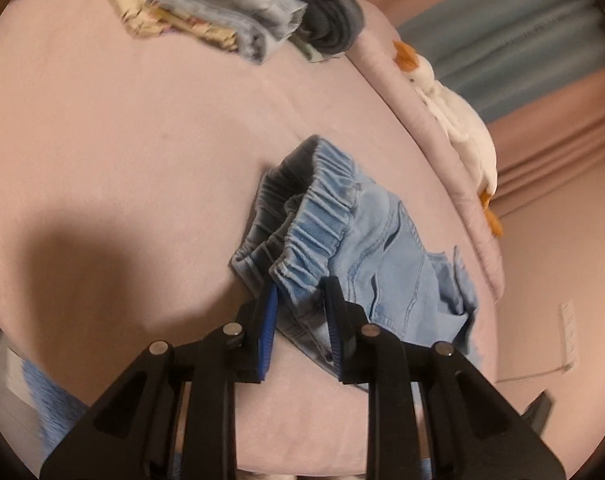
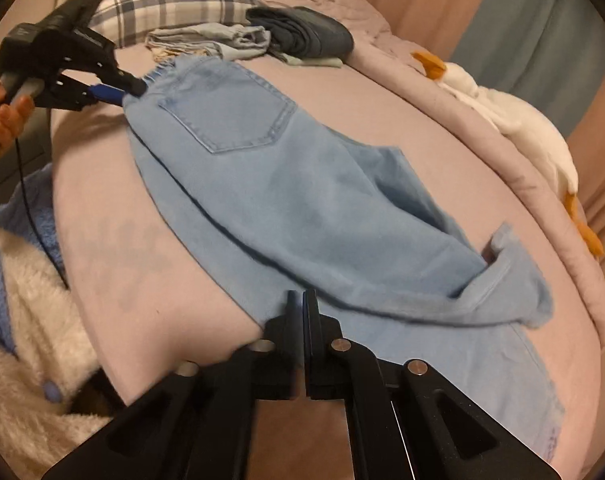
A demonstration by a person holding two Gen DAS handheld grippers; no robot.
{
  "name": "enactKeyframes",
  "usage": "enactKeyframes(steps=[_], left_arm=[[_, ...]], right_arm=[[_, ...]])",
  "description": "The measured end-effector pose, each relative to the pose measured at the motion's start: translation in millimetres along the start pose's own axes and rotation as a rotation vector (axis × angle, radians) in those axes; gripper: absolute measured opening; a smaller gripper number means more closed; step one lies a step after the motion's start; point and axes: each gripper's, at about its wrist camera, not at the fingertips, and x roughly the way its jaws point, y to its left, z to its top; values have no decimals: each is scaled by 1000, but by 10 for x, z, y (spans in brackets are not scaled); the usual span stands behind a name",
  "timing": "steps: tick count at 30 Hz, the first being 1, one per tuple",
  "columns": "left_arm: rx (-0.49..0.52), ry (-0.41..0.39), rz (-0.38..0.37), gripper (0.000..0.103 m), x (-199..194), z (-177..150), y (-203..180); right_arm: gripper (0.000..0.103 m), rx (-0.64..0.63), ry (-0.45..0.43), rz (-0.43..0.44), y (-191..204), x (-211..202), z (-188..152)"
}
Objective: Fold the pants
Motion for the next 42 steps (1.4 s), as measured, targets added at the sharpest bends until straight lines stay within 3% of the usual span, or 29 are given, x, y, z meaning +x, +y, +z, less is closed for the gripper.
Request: enactKeyframes(steps=[3, 5, 7, 10, 12, 13, 14, 15, 20, 22, 27, 29, 31, 32, 36, 39, 42], left_arm=[[25, -3, 10, 24, -16, 22, -37], [23, -2, 6, 24, -20, 21, -34], [16, 2, 3, 24, -21, 11, -30], [16, 5, -7, 24, -16, 18, -30], [23, 6, -4, 23, -10, 22, -47], [26, 5, -1, 23, -7, 26, -56], [28, 2, 0, 23, -17, 31, -66], [34, -6, 2, 22, -33, 28, -75], [38, -19, -21, 22, -112, 57, -59], [41, -8, 7, 22, -77, 27, -41], [26, 10, 55, 23, -21, -59, 36], [54, 7, 86, 26, -55, -60, 8], [97, 13, 139, 40, -84, -50, -73], [124, 5, 165, 42, -125, -47, -112], [267, -93, 245, 40, -385, -71, -347], [352, -111, 201, 40, -401, -109, -598], [433, -43, 116, 41, -134, -249, -909]], right_arm=[[8, -15, -36, -39, -77, -75, 4], [32, -62, -36, -69, -120, -78, 18], [42, -142, -42, -102, -108, -42, 46], [42, -258, 3, -93, -59, 98, 86], [41, -365, 41, -154, 4, 272, 58], [34, -389, 48, -169, 10, 325, 52], [13, -399, 47, -160, 17, 358, 53], [7, -394, 46, -139, 18, 378, 76], [5, -363, -15, -158, 4, 132, 136], [5, -367, -25, -161, 22, -38, 95], [5, -422, 29, -90, 280, -11, -121], [5, -417, 38, -91, 325, 60, -173], [5, -413, 31, -95, 304, 55, -171], [5, -411, 31, -87, 282, 49, -168], [6, -312, 64, -19, 72, -74, -45], [6, -126, -22, 100, -179, -327, 26], [7, 64, -52, 144, -410, -269, 22]])
